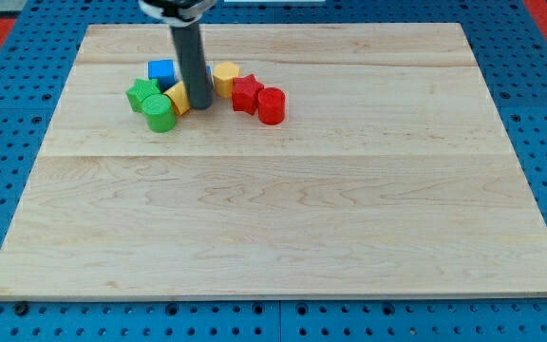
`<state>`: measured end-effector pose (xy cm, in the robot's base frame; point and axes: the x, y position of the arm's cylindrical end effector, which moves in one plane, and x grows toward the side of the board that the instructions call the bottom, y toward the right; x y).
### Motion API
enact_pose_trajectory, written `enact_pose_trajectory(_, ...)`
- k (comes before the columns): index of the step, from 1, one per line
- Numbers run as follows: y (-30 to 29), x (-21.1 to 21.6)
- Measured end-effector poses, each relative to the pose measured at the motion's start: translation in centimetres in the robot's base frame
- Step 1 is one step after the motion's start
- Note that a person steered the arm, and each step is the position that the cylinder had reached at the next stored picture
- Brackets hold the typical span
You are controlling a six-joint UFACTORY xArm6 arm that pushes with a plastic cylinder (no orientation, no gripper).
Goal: Separate the red blocks from the group of blocks
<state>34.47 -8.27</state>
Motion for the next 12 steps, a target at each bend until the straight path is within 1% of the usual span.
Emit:
enact_pose_trajectory(1, 5.6, -0.8)
enact_pose_trajectory(2, 12.1, -0.4)
enact_pose_trajectory(3, 14.3, 0.6)
enact_pose_trajectory(4, 10.7, -1.5)
enact_pose_trajectory(5, 9.9, 1.9)
enact_pose_trajectory(6, 9.7, 3.8)
enact_pose_trajectory(7, 13.7, 3.8)
enact_pose_trajectory(8, 13.3, 4.2)
enact_pose_trajectory(9, 13.8, 5.6)
enact_pose_trajectory(10, 17.9, 7.5)
enact_pose_trajectory(11, 18.0, 7.8)
enact_pose_trajectory(12, 21.6, 8.0)
